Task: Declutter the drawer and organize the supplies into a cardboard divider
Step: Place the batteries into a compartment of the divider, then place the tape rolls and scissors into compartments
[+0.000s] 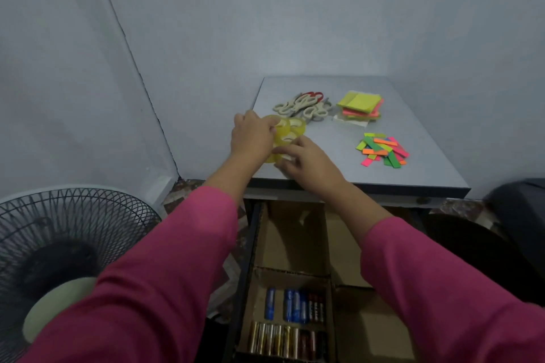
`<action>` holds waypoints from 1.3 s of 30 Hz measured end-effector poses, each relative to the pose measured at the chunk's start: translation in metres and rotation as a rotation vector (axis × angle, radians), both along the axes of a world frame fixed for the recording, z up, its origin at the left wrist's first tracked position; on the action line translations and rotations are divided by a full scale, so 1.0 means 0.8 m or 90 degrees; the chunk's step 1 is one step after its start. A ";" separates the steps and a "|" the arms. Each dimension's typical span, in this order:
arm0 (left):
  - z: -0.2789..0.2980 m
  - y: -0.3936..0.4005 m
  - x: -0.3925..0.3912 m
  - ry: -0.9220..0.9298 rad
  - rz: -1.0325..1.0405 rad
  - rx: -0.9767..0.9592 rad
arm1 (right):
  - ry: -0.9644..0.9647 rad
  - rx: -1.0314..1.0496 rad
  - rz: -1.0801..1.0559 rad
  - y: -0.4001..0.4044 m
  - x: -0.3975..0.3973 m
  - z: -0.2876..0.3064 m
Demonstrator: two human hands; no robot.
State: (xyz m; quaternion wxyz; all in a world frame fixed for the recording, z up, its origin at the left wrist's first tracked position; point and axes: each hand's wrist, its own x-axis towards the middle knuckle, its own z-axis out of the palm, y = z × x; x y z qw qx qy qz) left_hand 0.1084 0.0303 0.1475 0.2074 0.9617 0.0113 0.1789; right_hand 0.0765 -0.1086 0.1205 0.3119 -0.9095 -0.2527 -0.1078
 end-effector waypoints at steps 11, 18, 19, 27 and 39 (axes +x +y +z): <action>0.007 -0.003 0.015 0.045 -0.009 0.003 | 0.096 0.085 -0.170 0.003 0.027 0.000; 0.001 -0.005 0.003 -0.032 -0.002 -0.023 | 0.083 0.065 -0.202 0.003 0.030 0.001; 0.001 -0.005 -0.001 -0.038 -0.004 -0.027 | 0.080 0.060 -0.205 0.003 0.029 0.001; 0.003 -0.003 -0.043 -0.086 -0.048 -0.085 | 0.053 0.017 -0.236 -0.010 0.006 0.011; -0.082 0.024 -0.183 -0.249 -0.212 -0.031 | -0.044 0.049 -0.124 -0.075 -0.143 -0.028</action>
